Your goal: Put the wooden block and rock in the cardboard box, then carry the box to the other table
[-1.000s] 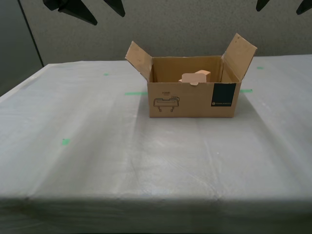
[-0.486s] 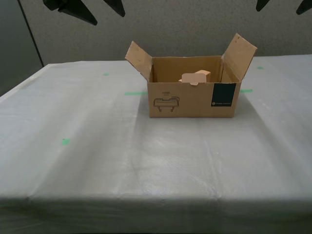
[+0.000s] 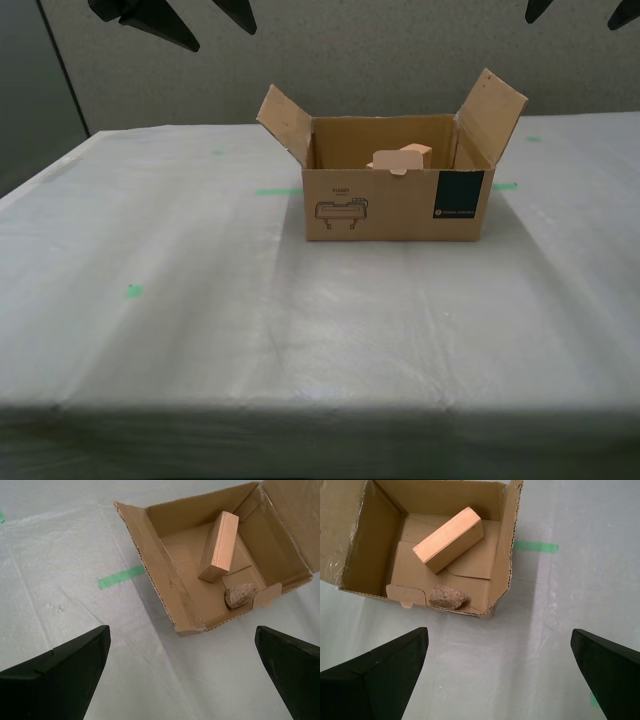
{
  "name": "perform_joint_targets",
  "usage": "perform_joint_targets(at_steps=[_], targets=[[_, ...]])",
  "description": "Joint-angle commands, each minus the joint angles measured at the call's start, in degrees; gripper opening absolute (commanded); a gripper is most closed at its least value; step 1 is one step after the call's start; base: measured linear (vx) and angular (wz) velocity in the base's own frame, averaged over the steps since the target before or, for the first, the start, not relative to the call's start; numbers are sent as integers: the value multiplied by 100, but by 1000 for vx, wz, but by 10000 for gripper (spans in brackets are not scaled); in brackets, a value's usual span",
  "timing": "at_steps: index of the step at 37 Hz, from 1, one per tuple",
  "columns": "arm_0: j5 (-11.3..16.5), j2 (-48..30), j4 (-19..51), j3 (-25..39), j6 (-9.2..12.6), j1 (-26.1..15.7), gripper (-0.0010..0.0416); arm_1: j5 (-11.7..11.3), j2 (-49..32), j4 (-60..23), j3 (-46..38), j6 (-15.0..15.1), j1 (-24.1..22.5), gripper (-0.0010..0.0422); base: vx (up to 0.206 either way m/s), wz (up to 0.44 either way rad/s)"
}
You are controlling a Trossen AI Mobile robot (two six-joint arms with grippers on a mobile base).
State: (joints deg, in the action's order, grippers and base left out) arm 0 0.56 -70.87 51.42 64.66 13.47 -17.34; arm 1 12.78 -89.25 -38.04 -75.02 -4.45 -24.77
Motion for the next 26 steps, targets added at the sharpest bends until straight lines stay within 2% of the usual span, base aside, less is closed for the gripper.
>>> perform_joint_targets(at_steps=[1, 26], targets=[[4, 2, -2, 2, 15, -2, 398, -4, 2, 4, -7, -4, -2, 396, 0, 0], [4, 2, -4, 2, 15, -2, 399, -4, 2, 4, -7, -4, -2, 396, 0, 0]])
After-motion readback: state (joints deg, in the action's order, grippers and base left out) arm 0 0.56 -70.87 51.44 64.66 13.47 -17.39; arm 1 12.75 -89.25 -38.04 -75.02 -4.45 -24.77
